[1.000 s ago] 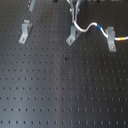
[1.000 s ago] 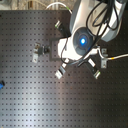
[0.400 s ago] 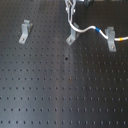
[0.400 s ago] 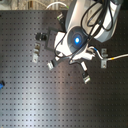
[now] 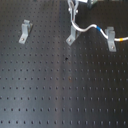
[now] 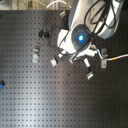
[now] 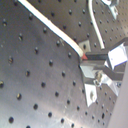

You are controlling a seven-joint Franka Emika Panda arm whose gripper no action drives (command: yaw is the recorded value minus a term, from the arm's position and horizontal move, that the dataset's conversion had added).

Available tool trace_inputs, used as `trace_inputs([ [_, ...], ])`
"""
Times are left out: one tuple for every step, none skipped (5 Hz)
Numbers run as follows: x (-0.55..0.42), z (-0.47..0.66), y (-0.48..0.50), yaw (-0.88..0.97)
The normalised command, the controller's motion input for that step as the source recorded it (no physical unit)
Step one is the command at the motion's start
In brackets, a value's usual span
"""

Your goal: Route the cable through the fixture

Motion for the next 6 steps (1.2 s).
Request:
trace_inputs([
  [-0.349,0.01,-0.117,-0.17],
  [0.001,0.0,0.006,0.01],
  [0.188,-0.12,-0.034,0.27],
  [0.121,0.0,-0.026,0.57],
  [-0.038,0.08,-0.12,0.34],
  [-0.047,0.0,0.465,0.0],
])
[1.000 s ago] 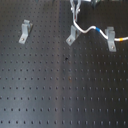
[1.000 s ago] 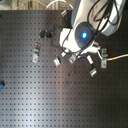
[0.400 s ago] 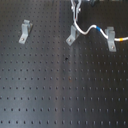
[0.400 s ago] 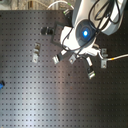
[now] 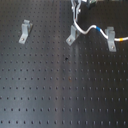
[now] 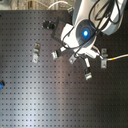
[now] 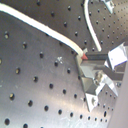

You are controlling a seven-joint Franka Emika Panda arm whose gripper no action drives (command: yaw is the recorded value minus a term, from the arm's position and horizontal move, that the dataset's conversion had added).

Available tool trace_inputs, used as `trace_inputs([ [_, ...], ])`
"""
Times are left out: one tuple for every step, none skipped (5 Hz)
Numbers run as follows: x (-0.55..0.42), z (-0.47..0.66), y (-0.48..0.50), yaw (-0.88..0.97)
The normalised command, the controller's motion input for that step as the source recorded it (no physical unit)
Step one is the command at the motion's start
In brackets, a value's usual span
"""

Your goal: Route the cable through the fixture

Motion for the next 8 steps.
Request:
trace_inputs([
  [0.243,0.0,0.304,0.33],
  [0.147,0.0,-0.046,0.21],
  [-0.109,0.0,-0.182,0.01],
  [-0.289,0.0,-0.025,-0.06],
  [-0.264,0.04,0.109,-0.17],
  [-0.347,0.07,0.114,-0.38],
  [-0.261,0.09,0.038,-0.43],
  [-0.161,0.0,-0.061,-0.4],
])
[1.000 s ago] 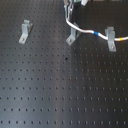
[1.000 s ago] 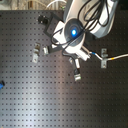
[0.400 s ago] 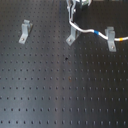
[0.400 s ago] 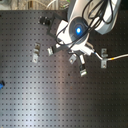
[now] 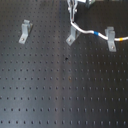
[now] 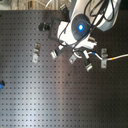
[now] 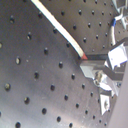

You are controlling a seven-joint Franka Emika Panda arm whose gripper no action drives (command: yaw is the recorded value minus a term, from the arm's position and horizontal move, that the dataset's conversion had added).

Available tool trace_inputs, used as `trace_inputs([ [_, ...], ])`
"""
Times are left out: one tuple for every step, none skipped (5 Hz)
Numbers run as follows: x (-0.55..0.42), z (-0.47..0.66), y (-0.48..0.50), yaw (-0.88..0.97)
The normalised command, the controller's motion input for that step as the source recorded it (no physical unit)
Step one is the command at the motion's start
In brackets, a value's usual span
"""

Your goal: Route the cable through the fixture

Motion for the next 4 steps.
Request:
trace_inputs([
  [-0.128,-0.1,-0.097,-0.43],
  [-0.197,-0.05,-0.012,-0.39],
  [-0.34,0.02,0.117,-0.34],
  [-0.191,0.0,0.038,-0.21],
])
